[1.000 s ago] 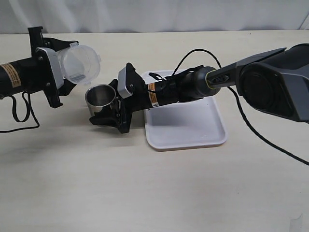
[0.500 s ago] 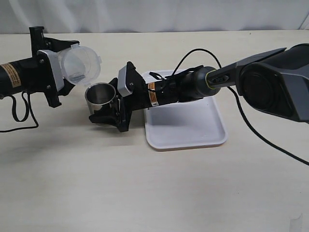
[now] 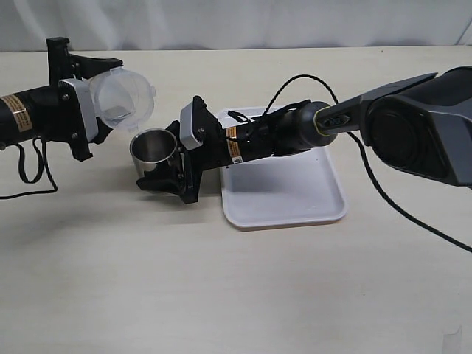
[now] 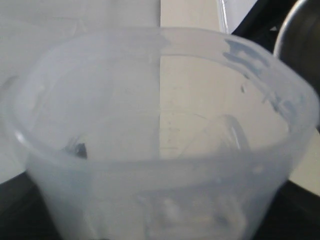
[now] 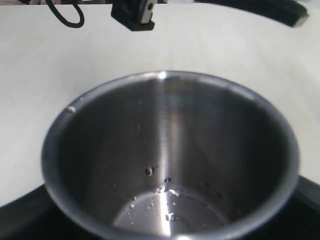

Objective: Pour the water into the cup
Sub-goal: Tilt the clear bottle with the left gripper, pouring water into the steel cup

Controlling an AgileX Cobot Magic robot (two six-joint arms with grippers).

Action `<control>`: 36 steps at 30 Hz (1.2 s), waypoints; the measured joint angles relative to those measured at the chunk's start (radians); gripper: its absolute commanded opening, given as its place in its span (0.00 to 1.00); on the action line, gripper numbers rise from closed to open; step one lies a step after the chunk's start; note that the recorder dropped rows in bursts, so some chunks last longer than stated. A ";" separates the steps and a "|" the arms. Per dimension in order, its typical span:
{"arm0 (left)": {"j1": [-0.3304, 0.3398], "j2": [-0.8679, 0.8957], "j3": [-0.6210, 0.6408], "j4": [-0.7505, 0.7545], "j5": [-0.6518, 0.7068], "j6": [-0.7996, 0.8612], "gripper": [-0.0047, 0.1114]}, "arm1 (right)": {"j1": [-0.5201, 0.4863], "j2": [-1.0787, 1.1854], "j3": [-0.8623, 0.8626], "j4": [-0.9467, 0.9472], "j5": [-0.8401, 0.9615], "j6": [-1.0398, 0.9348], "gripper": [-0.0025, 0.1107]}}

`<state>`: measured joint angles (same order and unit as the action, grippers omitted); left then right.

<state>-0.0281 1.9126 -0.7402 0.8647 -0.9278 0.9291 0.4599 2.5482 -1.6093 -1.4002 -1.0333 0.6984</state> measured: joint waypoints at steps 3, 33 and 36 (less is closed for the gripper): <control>0.000 0.002 -0.007 0.000 -0.004 0.023 0.04 | 0.000 0.000 0.000 -0.002 -0.002 0.005 0.06; 0.000 0.002 -0.020 0.000 -0.009 0.182 0.04 | 0.000 0.000 0.000 -0.006 -0.004 0.016 0.06; 0.000 0.002 -0.020 0.000 -0.011 0.191 0.04 | 0.000 0.000 0.000 -0.007 -0.004 0.016 0.06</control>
<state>-0.0281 1.9141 -0.7605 0.8647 -0.9389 1.1202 0.4599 2.5482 -1.6093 -1.4072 -1.0374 0.7148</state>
